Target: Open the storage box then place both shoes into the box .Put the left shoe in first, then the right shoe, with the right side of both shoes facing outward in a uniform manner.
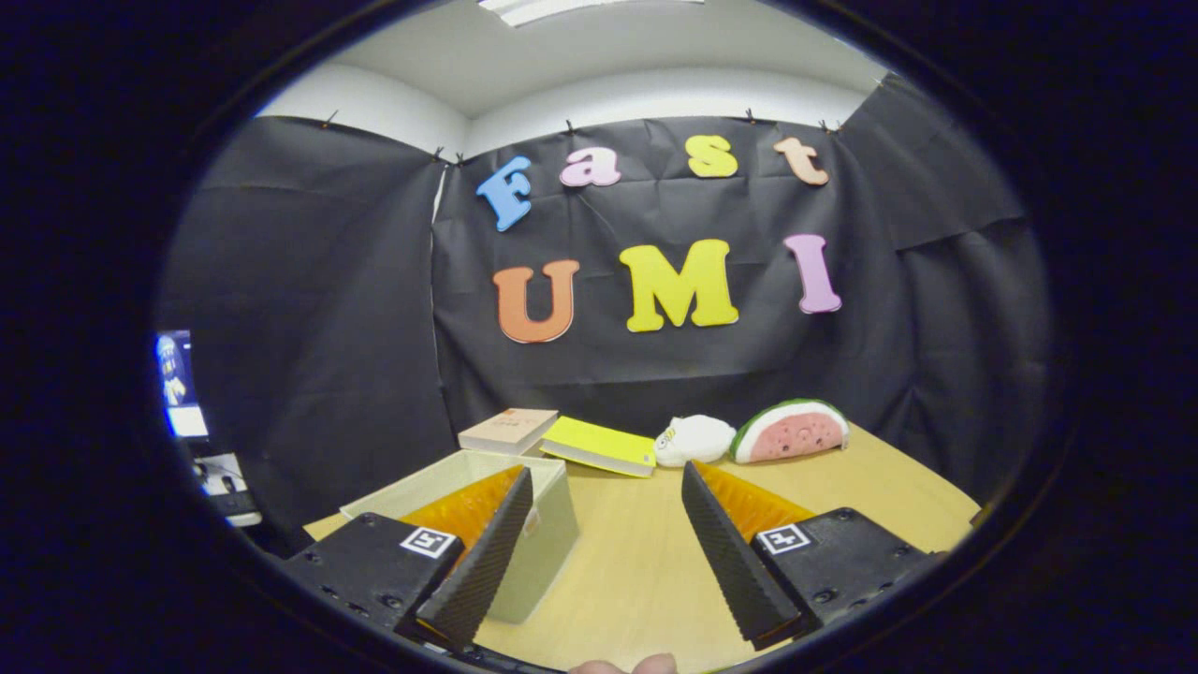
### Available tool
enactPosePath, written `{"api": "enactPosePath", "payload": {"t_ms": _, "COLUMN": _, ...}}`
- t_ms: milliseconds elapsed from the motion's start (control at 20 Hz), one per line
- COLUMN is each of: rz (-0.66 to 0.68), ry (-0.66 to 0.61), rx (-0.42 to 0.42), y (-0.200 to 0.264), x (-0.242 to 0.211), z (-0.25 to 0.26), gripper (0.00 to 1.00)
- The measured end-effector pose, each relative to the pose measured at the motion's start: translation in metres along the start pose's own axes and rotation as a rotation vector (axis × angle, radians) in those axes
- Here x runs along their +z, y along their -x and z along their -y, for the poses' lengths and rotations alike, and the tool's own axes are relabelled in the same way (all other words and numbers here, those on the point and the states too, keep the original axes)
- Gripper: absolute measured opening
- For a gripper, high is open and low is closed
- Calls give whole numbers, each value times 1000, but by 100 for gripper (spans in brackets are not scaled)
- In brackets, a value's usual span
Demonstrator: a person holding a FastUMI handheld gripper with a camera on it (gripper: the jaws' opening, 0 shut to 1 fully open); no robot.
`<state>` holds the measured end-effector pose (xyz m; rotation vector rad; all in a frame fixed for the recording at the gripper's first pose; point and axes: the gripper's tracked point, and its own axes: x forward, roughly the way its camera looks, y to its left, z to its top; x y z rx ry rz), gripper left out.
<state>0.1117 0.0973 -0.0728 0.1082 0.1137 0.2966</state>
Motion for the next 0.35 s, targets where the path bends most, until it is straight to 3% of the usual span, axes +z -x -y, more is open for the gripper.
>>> {"api": "enactPosePath", "payload": {"t_ms": 150, "rz": -51, "ry": -47, "rx": 17, "y": 15, "x": -41, "z": 9, "gripper": 100}}
{"api": "enactPosePath", "payload": {"t_ms": 350, "rz": -49, "ry": -1, "rx": -51, "y": 43, "x": -41, "z": 37, "gripper": 100}}
